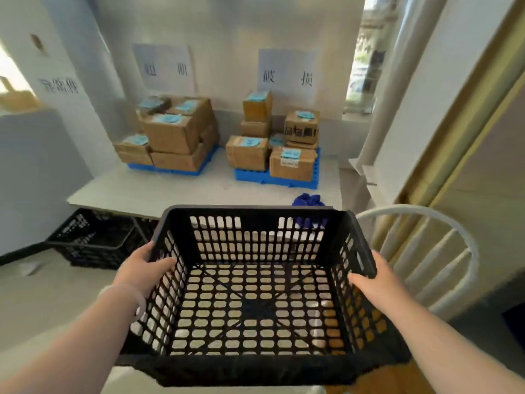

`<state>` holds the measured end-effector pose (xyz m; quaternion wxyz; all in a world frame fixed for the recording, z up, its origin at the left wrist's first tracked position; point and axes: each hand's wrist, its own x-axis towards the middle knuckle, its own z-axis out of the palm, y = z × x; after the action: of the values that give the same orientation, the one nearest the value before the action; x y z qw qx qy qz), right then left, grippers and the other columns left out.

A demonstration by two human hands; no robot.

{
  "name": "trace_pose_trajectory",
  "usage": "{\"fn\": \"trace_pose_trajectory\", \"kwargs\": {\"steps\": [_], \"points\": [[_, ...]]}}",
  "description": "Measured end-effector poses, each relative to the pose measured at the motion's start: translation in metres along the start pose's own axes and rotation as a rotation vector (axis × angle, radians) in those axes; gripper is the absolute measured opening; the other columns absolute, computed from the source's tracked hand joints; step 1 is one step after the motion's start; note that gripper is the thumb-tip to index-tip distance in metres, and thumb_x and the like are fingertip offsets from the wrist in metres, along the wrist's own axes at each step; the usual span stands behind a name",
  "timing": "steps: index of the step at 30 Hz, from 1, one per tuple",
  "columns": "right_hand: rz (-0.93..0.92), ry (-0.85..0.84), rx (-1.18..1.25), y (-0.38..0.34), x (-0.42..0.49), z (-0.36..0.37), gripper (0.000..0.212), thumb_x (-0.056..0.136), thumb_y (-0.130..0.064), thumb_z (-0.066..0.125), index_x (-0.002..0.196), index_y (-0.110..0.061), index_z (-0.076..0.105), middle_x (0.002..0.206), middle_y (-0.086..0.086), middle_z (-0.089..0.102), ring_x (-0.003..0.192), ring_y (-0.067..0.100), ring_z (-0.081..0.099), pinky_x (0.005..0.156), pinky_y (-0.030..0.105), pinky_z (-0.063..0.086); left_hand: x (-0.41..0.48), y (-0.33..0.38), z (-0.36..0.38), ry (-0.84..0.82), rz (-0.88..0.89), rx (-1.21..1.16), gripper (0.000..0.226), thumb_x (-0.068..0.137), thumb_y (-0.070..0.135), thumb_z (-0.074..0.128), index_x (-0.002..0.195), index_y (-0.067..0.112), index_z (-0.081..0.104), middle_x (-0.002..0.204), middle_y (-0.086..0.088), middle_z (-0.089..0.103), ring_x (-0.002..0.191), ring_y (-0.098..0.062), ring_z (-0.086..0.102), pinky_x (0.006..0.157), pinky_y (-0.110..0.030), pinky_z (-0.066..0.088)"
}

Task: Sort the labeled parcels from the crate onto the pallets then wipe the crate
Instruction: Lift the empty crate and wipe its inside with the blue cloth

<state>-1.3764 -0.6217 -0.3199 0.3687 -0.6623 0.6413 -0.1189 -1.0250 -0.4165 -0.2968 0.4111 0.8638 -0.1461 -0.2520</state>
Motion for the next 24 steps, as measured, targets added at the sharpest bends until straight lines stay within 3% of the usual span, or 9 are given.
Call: {"fn": "trace_pose_trajectory", "kwargs": {"steps": [2,4,9,11,14,17,21,24], "points": [[-0.031,-0.011,0.005,-0.047,-0.01,0.013,0.078,0.087,-0.041,0.066,0.151,-0.034,0.024,0.146,0.002,0.046,0.128,0.028,0.048,0.103,0.041,0.04,0.023,0.008,-0.039,0.004,0.025,-0.024,0.07,0.085,0.027,0.073,0.146,0.027,0.039,0.119,-0.008,0.063,0.088,-0.02,0.063,0.084,-0.038,0.052],[-0.048,-0.016,0.044,-0.086,-0.014,0.029,0.074,0.091,-0.034,0.064,0.152,-0.029,0.024,0.149,0.006,0.042,0.131,0.03,0.045,0.104,0.039,0.038,0.046,0.015,-0.075,0.013,0.069,-0.027,0.069,0.085,0.027,0.073,0.146,0.025,0.04,0.121,-0.009,0.063,0.088,-0.02,0.062,0.085,-0.037,0.051],[-0.137,0.001,0.115,-0.159,-0.01,0.067,0.059,0.091,-0.031,0.063,0.145,-0.028,0.039,0.126,0.004,0.054,0.115,0.032,0.056,0.102,0.045,0.044,0.102,0.023,-0.137,0.035,0.16,0.008,0.066,0.086,0.027,0.072,0.145,0.022,0.043,0.138,-0.014,0.053,0.106,-0.024,0.052,0.084,-0.03,0.038],[-0.133,0.017,0.104,-0.179,-0.006,0.078,0.058,0.093,-0.032,0.061,0.146,-0.029,0.038,0.118,0.003,0.055,0.11,0.029,0.058,0.098,0.041,0.046,0.122,0.025,-0.151,0.032,0.17,0.012,0.065,0.086,0.028,0.072,0.144,0.022,0.044,0.136,-0.014,0.053,0.099,-0.022,0.052,0.078,-0.029,0.04],[-0.122,0.049,0.086,-0.203,0.006,0.087,0.063,0.093,-0.035,0.059,0.149,-0.03,0.032,0.135,0.005,0.055,0.114,0.029,0.057,0.098,0.039,0.045,0.155,0.032,-0.165,0.025,0.158,0.016,0.058,0.085,0.03,0.073,0.138,0.023,0.052,0.124,-0.012,0.06,0.089,-0.018,0.053,0.074,-0.029,0.042],[-0.123,0.049,0.073,-0.23,0.027,0.092,0.066,0.093,-0.036,0.058,0.152,-0.028,0.028,0.145,0.006,0.047,0.126,0.029,0.049,0.101,0.038,0.039,0.194,0.044,-0.169,-0.005,0.15,0.017,0.053,0.082,0.032,0.074,0.132,0.022,0.059,0.117,-0.008,0.063,0.094,-0.023,0.06,0.079,-0.033,0.047],[-0.123,0.072,0.052,-0.259,0.072,0.103,0.07,0.093,-0.04,0.058,0.153,-0.03,0.025,0.149,0.007,0.043,0.129,0.031,0.046,0.1,0.038,0.04,0.25,0.065,-0.16,-0.05,0.159,0.054,0.053,0.083,0.032,0.074,0.132,0.024,0.057,0.129,-0.009,0.059,0.11,-0.026,0.057,0.097,-0.039,0.043],[-0.102,0.078,0.047,-0.272,0.109,0.117,0.072,0.093,-0.039,0.059,0.154,-0.031,0.022,0.152,0.006,0.039,0.131,0.031,0.045,0.097,0.039,0.041,0.286,0.075,-0.15,-0.097,0.149,0.106,0.06,0.08,0.04,0.076,0.135,0.03,0.054,0.136,-0.009,0.055,0.12,-0.028,0.053,0.102,-0.041,0.041]]}}
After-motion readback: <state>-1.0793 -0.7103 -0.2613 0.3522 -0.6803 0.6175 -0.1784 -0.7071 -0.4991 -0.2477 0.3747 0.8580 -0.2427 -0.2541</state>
